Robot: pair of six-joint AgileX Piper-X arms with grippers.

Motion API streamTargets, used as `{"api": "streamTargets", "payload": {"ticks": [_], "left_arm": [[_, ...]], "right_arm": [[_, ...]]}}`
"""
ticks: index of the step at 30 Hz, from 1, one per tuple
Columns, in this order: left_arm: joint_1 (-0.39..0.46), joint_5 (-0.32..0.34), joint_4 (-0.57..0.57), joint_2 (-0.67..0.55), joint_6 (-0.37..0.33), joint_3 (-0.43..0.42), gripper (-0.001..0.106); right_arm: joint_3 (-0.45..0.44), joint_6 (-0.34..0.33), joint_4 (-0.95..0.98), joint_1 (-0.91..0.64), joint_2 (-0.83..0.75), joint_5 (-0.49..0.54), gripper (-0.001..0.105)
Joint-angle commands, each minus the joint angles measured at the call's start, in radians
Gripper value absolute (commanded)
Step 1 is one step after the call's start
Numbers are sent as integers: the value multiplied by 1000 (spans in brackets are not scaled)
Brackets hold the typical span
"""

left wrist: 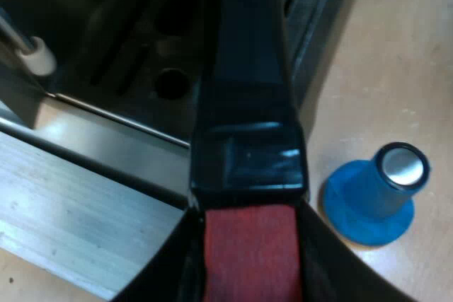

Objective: Put the handle in the coffee machine

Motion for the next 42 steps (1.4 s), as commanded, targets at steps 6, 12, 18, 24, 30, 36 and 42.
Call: {"api": "streamTargets", "payload": {"ticks": [6,12,18,24,30,36,42], "left_arm": [[-4,74,-11,42,-18,-27,0],[-4,72,11,100,-19,-104,0],[-31,69,34,123,-8,-144,0],[-75,63,26,144,-8,-151,0],[-74,56,26,147,-8,-151,0],[-62,58,26,147,-40,-151,0],[-57,66,28,147,-70,-151,0]], "right_arm": [[-8,-35,-48,0,21,54,82],[-8,-116,-165,0,60,62,82],[-8,-124,-194,-5,76,71,82],[-8,-134,-228,-36,87,71,82],[-8,-134,-230,-47,87,71,82],[-8,-134,-230,-47,87,71,82],[-8,-134,-230,-47,87,71,82]]}}
